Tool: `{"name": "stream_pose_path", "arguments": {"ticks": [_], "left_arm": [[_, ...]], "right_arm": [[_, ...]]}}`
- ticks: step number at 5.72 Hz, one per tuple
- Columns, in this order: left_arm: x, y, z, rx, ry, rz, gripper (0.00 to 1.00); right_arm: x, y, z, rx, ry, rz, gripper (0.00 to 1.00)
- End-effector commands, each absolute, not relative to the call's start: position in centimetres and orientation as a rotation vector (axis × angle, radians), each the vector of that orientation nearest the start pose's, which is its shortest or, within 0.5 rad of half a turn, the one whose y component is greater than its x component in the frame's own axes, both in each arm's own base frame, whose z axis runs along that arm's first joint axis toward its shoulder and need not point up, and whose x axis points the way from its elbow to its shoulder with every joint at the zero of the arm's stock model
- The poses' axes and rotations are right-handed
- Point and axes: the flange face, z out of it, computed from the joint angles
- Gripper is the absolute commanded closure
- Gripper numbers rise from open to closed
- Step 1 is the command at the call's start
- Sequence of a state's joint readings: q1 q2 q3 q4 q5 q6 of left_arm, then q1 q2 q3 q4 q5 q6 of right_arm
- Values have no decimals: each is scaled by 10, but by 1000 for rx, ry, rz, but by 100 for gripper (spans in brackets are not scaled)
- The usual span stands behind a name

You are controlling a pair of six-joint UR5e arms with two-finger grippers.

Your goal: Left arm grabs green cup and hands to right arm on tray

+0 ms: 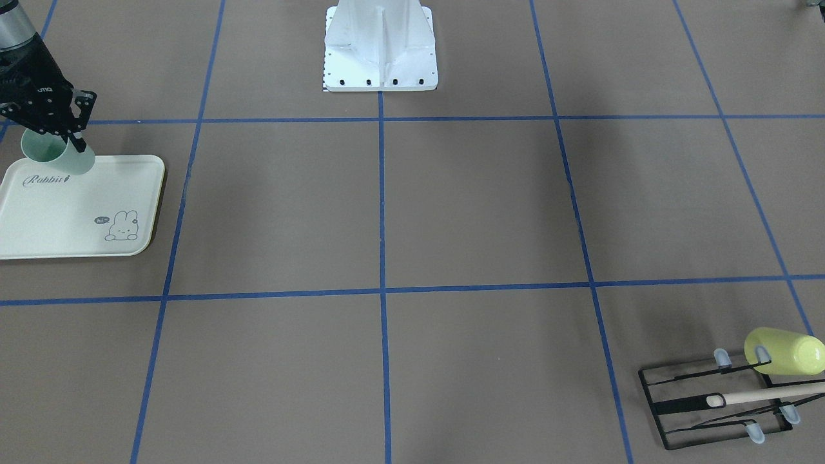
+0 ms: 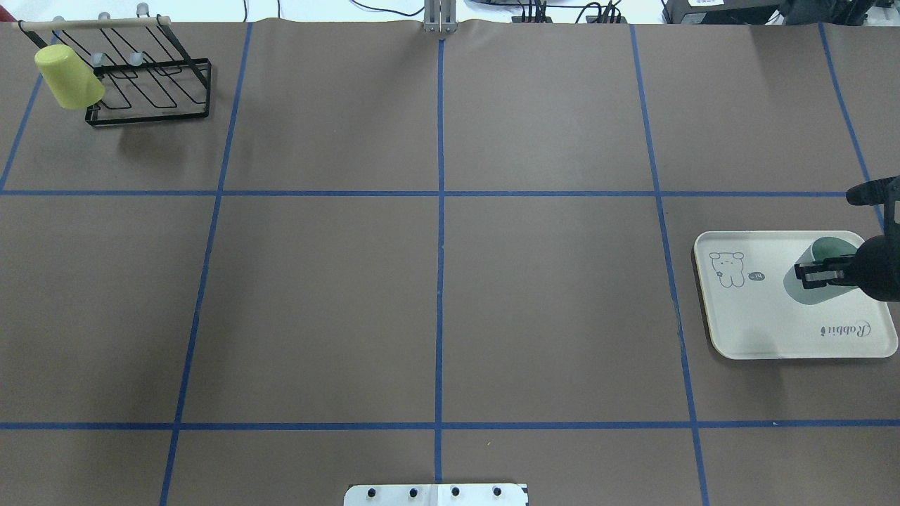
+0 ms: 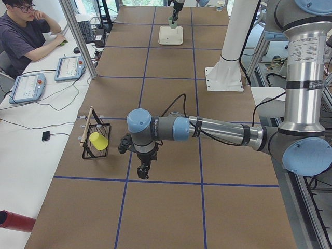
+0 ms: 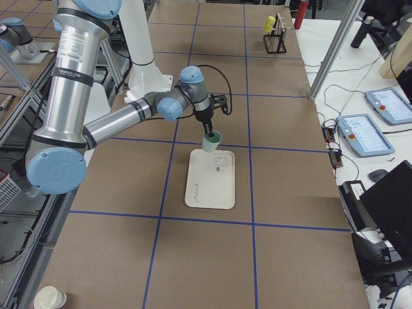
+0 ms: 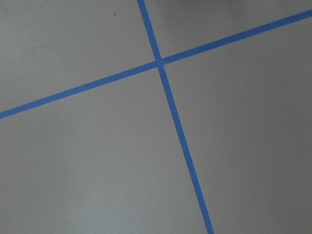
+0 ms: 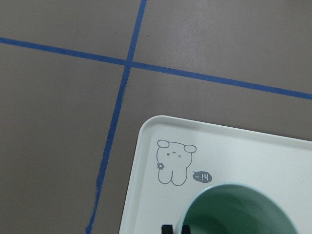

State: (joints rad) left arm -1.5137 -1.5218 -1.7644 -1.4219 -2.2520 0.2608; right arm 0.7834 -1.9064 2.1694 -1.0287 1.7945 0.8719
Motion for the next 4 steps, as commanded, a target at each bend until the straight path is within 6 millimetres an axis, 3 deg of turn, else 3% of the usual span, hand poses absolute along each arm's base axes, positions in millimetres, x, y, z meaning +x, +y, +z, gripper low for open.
{"name": "stream_pose_path", "arguments": {"ticks": [1, 2, 4], "left_arm": [[-44, -469, 608, 67, 682, 304, 0], [-44, -469, 608, 67, 682, 304, 0], [-43, -470, 608, 65, 682, 305, 0]], "right_arm": [[-198, -354, 521, 499, -718, 18, 100], [-198, -351, 538, 537, -705, 23, 100], [-217, -342, 555, 564, -651, -3, 100]]}}
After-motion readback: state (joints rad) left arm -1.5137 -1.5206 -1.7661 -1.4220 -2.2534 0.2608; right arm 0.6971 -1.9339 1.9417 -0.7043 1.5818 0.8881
